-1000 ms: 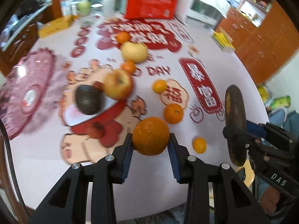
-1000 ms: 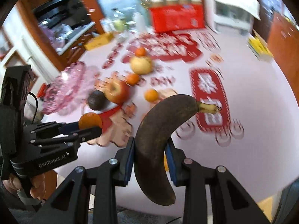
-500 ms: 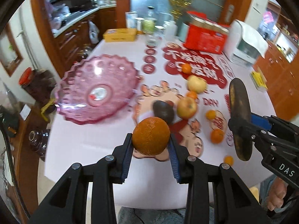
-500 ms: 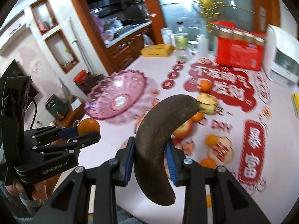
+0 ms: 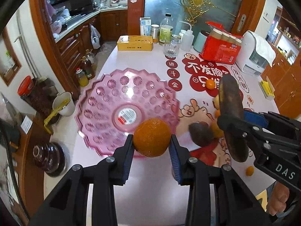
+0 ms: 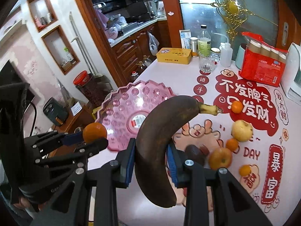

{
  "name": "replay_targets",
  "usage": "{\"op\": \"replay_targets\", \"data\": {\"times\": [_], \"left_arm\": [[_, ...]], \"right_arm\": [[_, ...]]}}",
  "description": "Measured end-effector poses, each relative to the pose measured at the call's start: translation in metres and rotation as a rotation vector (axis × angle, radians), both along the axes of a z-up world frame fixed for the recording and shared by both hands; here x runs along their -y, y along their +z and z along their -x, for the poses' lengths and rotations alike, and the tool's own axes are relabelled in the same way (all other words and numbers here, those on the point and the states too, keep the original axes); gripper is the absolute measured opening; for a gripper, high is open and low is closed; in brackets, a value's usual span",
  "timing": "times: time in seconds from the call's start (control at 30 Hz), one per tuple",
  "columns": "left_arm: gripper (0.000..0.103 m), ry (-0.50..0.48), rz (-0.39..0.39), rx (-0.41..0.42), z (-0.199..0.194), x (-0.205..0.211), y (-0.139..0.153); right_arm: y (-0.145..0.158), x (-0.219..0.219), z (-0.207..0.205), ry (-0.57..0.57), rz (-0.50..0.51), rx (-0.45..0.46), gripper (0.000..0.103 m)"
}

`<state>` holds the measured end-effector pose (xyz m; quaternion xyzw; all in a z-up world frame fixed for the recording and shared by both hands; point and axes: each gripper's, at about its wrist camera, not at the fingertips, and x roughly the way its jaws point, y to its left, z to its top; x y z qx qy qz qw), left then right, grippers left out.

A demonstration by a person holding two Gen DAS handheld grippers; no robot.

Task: Organize fruits
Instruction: 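Lift and carry the banana and orange over the pink glass bowl with both tools, then open the left gripper to drop the orange while the right gripper lowers and releases the banana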

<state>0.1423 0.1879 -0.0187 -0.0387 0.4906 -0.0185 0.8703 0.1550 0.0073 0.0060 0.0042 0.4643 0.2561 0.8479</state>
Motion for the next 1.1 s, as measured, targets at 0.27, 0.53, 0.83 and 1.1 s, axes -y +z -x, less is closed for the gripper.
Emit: {"op": "replay_targets", "data": {"times": [0.27, 0.53, 0.83, 1.1], "left_arm": [[0.035, -0.049, -0.02, -0.061, -0.057, -0.044, -0.038], [0.035, -0.08, -0.024, -0.211, -0.105, -0.064, -0.114], [0.036, -0.077, -0.035, -0.261, -0.134, -0.077, -0.153], [0.037, -0.061, -0.032, -0.281, -0.142, -0.086, -0.168]], "right_arm": [[-0.036, -0.053, -0.051, -0.071, 0.02, -0.082, 0.032], [-0.089, -0.092, -0.087, -0.052, 0.111, -0.169, 0.032], [-0.13, -0.117, -0.109, -0.028, 0.201, -0.228, 0.032], [-0.146, -0.133, -0.12, -0.014, 0.284, -0.212, 0.033]]}}
